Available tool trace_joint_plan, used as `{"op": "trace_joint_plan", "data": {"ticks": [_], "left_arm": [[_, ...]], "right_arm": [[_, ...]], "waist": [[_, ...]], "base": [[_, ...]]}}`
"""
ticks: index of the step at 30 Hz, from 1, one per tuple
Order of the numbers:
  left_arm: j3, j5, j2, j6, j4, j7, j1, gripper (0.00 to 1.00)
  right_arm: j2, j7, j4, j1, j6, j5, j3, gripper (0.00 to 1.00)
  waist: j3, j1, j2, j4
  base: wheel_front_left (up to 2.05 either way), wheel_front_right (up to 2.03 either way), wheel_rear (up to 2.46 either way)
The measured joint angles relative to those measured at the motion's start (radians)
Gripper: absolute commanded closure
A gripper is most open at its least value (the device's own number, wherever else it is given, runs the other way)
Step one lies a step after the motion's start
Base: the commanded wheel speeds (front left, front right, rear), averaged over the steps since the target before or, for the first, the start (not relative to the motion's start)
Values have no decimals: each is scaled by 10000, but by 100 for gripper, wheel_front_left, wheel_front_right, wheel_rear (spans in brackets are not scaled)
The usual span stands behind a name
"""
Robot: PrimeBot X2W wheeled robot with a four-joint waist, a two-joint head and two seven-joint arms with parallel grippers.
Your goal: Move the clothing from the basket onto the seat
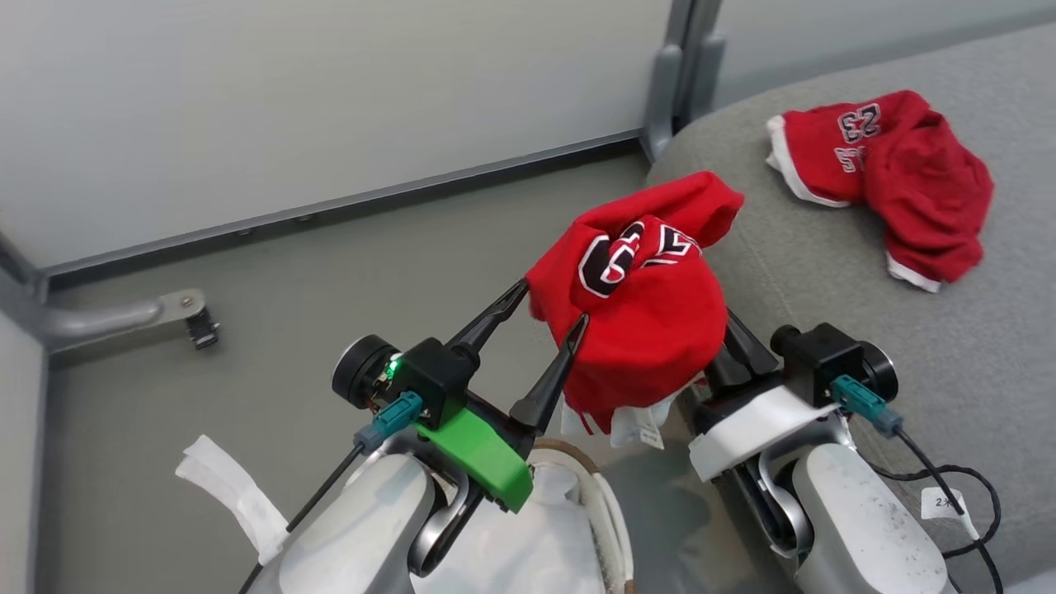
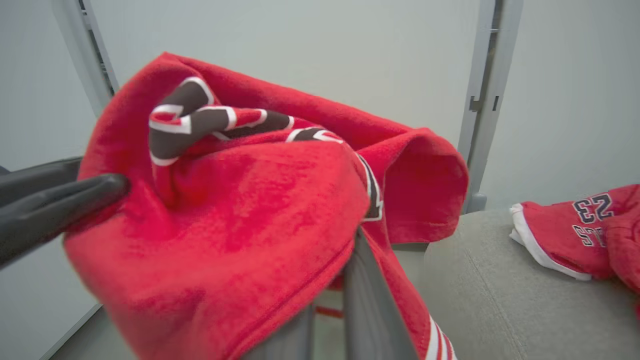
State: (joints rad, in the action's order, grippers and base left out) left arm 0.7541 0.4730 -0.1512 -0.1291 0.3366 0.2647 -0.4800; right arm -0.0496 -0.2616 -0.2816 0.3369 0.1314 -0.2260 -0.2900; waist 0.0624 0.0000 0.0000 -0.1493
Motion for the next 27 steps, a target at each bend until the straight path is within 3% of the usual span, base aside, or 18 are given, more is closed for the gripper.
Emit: {"op": "trace_joint_plan", "data": {"ticks": [13,22,27], "left_arm": [[-146,-284,-203,0,42,2,201,0],[-46,-150,-1043,0,-132,0,19,0],[63,-56,-1559,0,-428,0,-277,0]], "right_arm": [[-13,0,729,-477,0,73,1208,100],[-96,0,545,2171,-2,1563,3400,100],[-848,0,-100,4078,0,2579,4357,100]], "waist": [[624,0,0,-2921],[1829,1,0,-3450],[2668,1,0,-3278]], "base": [[0,0,0],[0,0,0],[0,0,0]]}}
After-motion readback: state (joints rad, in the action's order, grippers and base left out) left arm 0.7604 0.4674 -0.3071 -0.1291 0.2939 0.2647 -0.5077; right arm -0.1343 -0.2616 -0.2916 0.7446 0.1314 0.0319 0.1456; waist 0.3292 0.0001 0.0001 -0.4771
